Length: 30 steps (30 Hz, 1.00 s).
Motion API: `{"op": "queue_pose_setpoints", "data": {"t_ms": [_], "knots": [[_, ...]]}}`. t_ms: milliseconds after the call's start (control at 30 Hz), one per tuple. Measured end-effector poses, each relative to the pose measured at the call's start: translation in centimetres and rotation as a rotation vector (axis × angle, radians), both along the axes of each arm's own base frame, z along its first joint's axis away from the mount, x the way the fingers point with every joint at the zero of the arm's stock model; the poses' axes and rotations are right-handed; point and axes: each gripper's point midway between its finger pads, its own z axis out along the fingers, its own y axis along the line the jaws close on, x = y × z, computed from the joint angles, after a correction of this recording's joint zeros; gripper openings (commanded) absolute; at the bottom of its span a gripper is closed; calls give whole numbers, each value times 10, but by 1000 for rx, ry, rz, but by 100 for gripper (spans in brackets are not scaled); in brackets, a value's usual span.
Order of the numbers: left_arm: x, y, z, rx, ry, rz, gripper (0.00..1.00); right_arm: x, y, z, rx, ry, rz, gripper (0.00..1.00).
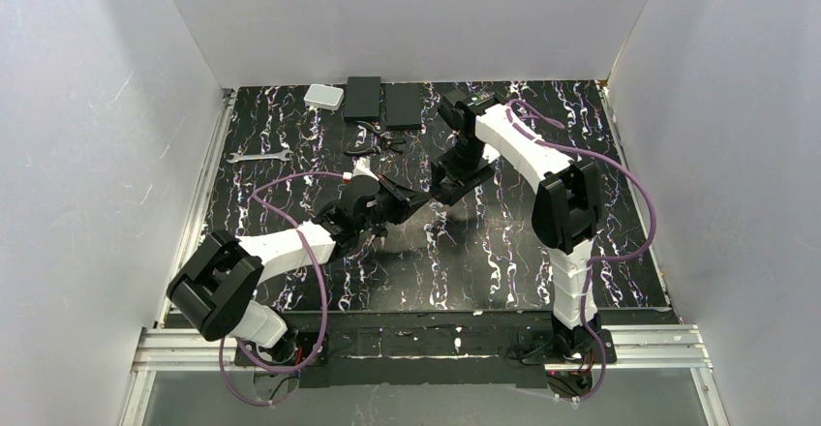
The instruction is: Unlock with the key
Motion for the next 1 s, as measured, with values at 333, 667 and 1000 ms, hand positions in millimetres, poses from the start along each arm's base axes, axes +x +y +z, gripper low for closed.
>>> {"op": "queue_pose_setpoints", "data": {"t_ms": [333,667,1000], "knots": [[8,-3,-1,23,-30,0,0,9,-2,-1,1,-20,-31,1],[12,-2,-1,32,-39,13,0,12,1,0,11,-26,-57,1],[20,6,4,164,-191,-7,0,21,11,2,57,-48,-89,1]]}}
